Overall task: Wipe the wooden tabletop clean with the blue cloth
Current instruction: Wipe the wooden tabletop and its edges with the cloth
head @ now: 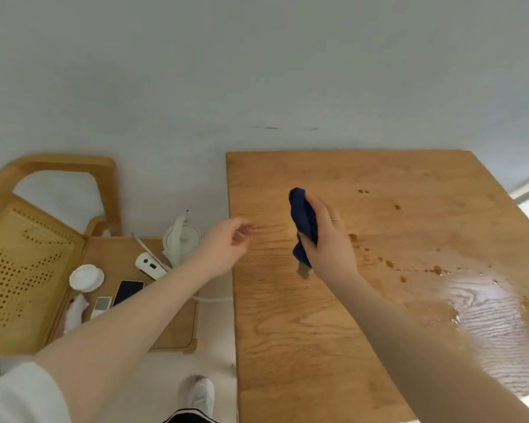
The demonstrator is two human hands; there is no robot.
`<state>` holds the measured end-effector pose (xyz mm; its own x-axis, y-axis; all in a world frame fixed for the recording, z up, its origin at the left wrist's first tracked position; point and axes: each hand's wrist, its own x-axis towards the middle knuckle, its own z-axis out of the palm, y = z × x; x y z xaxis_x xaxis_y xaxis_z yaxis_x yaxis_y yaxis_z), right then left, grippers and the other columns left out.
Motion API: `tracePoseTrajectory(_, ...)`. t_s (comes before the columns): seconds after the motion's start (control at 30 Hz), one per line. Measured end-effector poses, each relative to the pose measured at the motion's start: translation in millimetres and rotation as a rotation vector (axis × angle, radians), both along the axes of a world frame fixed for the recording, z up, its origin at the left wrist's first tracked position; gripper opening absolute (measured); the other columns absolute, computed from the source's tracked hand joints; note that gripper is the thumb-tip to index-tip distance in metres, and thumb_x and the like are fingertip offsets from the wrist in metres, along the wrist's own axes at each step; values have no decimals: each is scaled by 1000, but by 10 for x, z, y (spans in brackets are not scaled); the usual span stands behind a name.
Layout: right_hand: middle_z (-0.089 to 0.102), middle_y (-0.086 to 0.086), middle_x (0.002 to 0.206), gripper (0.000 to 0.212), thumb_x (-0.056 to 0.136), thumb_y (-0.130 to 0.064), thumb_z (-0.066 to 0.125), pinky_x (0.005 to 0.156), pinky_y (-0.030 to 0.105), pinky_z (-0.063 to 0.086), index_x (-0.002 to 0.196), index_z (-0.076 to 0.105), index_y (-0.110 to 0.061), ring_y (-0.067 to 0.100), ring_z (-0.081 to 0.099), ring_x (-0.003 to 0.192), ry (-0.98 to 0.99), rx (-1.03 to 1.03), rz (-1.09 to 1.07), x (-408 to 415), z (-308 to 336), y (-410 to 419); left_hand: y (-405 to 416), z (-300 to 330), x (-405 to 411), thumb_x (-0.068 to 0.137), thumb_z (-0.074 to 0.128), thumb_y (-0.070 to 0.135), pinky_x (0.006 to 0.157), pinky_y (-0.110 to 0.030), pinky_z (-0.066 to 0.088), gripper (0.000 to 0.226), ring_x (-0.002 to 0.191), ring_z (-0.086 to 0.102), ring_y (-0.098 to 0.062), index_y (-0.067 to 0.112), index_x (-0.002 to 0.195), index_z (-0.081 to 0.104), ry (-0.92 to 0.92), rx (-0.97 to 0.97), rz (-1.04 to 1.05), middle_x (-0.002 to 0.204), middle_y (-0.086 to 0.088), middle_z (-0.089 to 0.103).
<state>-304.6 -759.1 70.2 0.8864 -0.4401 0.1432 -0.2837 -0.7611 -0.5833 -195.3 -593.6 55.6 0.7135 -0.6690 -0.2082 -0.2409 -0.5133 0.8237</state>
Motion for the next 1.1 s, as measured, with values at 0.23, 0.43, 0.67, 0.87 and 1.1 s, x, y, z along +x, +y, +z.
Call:
tracePoseTrajectory(0.23,8,-7,156,66,91,-61,28,108,40,26,147,10,-31,22,14,141,349,-230,598,524,-338,-348,-190,-354,31,90,57,24,91,-26,40,54,116,49,-18,16,139,37,-185,240,265,135,-5,47)
tracePoseTrajectory(0.43,-5,-4,156,78,81,-62,1,115,36,-3,148,1,-22,16,-6,143,371,-351,805,796,-866,-325,-378,-647,148,90,51,42,115,-36,18,82,144,10,-24,12,150,4,-305,630,225,158,-5,-1)
tracePoseTrajectory(0.67,15,-4,155,58,92,-47,10,112,47,14,147,19,-27,23,15,143,287,-447,835,1302,-1108,-406,-438,-857,469,91,35,58,118,-31,-1,85,145,-8,-15,13,149,-8,-347,737,126,157,-3,-15)
tracePoseTrajectory(0.87,4,-7,157,49,99,-42,17,114,45,8,147,13,-33,20,3,144,326,-436,690,2076,-1157,-483,-391,-951,609,87,35,63,118,-32,-1,91,144,-12,-13,16,147,-16,-189,648,80,156,1,-18)
tracePoseTrajectory(1.1,24,-3,153,53,94,-42,16,109,46,24,142,32,-29,22,23,141,274,-405,796,1278,-1153,-428,-342,-1008,584,88,38,61,118,-33,0,89,145,-10,-14,20,147,-15,-157,581,107,157,3,-16)
